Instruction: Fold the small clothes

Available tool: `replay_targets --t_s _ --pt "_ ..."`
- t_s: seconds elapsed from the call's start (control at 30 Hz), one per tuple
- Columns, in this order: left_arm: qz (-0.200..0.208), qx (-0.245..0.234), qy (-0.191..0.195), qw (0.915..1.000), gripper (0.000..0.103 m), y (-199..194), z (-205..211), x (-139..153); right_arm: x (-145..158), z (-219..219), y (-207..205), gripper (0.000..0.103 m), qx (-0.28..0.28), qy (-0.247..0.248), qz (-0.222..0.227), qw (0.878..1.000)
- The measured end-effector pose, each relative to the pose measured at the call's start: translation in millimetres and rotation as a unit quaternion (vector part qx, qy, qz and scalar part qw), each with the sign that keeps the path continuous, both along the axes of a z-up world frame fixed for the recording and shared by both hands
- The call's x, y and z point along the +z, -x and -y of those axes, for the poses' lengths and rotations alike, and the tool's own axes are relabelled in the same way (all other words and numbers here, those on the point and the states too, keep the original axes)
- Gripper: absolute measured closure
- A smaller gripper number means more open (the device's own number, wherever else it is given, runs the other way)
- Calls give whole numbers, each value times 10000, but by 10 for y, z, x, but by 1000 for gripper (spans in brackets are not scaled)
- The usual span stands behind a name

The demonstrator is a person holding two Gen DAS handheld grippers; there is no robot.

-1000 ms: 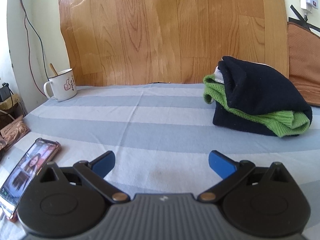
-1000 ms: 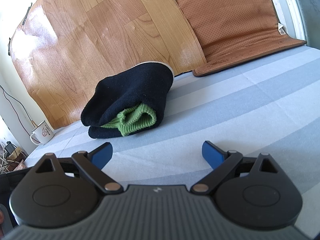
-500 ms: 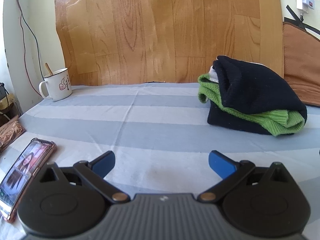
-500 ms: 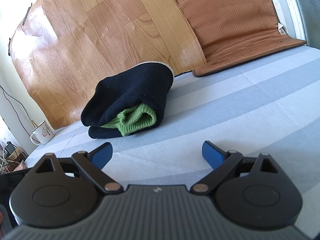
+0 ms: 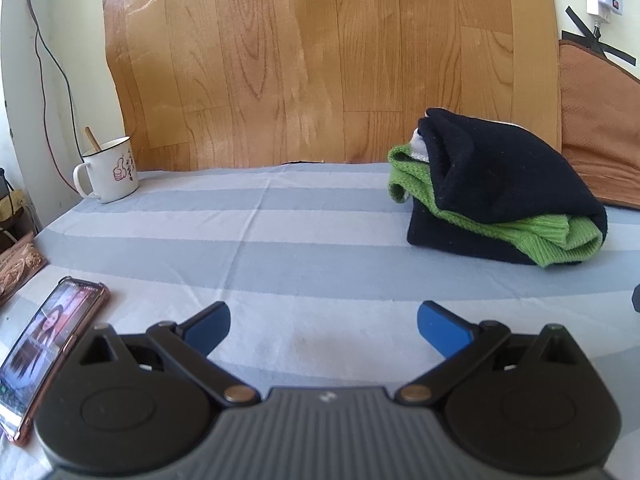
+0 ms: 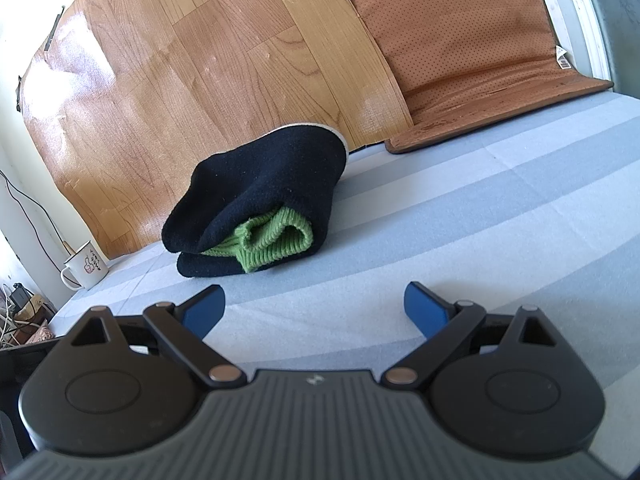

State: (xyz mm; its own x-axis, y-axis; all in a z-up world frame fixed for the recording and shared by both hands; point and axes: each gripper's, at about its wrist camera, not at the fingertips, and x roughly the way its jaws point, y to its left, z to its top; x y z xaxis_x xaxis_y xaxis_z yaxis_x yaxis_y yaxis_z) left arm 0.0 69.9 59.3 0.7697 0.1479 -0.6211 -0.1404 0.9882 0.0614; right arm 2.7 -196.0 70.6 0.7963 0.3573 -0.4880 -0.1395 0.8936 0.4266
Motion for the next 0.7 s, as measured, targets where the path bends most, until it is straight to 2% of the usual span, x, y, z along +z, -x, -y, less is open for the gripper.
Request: replay_targets --t_s 0.7 --pt "-159 80 39 9998 0 -36 -29 -32 0 -1 1 5 -2 0 0 10000"
